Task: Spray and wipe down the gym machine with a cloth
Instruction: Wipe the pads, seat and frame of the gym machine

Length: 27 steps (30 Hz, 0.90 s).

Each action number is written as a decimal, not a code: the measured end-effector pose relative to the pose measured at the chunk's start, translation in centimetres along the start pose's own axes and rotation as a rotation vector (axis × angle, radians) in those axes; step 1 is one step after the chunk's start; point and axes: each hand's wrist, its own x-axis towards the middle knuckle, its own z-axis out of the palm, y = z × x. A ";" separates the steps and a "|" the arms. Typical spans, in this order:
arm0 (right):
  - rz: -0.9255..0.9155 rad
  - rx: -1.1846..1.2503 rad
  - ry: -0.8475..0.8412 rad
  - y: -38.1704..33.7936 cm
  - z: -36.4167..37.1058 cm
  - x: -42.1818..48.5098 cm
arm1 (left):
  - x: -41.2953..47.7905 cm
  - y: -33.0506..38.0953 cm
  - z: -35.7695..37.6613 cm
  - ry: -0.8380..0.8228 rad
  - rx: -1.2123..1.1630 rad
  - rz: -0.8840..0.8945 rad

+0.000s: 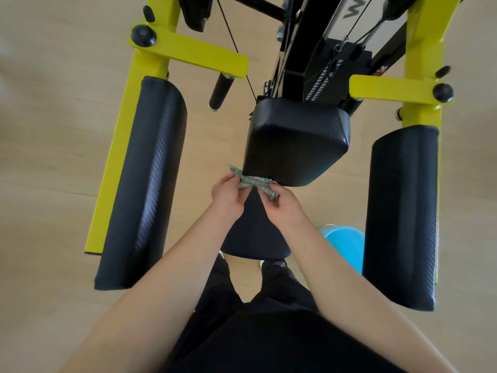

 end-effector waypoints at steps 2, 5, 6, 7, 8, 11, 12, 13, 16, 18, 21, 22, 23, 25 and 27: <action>-0.011 0.194 -0.051 -1.0 -0.4 -1.3 | -1.0 0.4 -0.6 0.014 0.002 0.061; 0.154 0.766 -0.169 -3.3 -0.5 -3.5 | -3.6 1.3 -1.0 -0.109 -0.021 0.172; 0.148 0.816 -0.194 -3.8 -0.6 -4.2 | -4.9 1.6 -0.9 -0.174 0.003 0.210; 0.120 0.836 -0.221 -4.2 -0.6 -4.9 | -6.1 1.9 -0.9 -0.235 0.038 0.245; 0.069 0.805 -0.236 -4.5 -0.5 -5.4 | -7.1 2.0 -1.0 -0.292 0.086 0.287; -0.123 0.555 -0.220 -5.3 -0.1 -7.0 | -8.9 2.4 -1.2 -0.396 0.280 0.459; -0.202 0.434 -0.187 -5.6 0.0 -7.5 | -8.9 2.5 -1.4 -0.407 0.339 0.509; -0.289 0.305 -0.139 -5.9 0.1 -8.0 | -8.9 2.7 -1.6 -0.415 0.384 0.544; -0.587 -0.074 -0.003 -6.7 -0.3 -9.0 | -8.9 3.4 -2.0 -0.404 0.458 0.617; -0.761 -0.272 0.071 -7.2 -0.6 -9.4 | -9.0 4.0 -2.0 -0.338 0.452 0.666; -0.958 -0.432 0.135 -8.0 -0.8 -10.0 | -8.8 4.9 -1.4 -0.128 0.474 0.809; -1.008 -0.448 0.132 -8.2 -0.7 -10.1 | -8.4 5.2 -1.1 -0.061 0.506 0.860; -1.051 -0.454 0.123 -8.3 -0.6 -10.2 | -8.0 5.7 -0.7 -0.026 0.534 0.884; -1.128 -0.456 0.115 -8.5 -0.3 -10.3 | -7.2 6.4 0.3 -0.008 0.608 0.897; -1.197 -0.462 0.143 -8.7 -0.1 -10.2 | -6.7 6.7 1.2 -0.026 0.634 0.881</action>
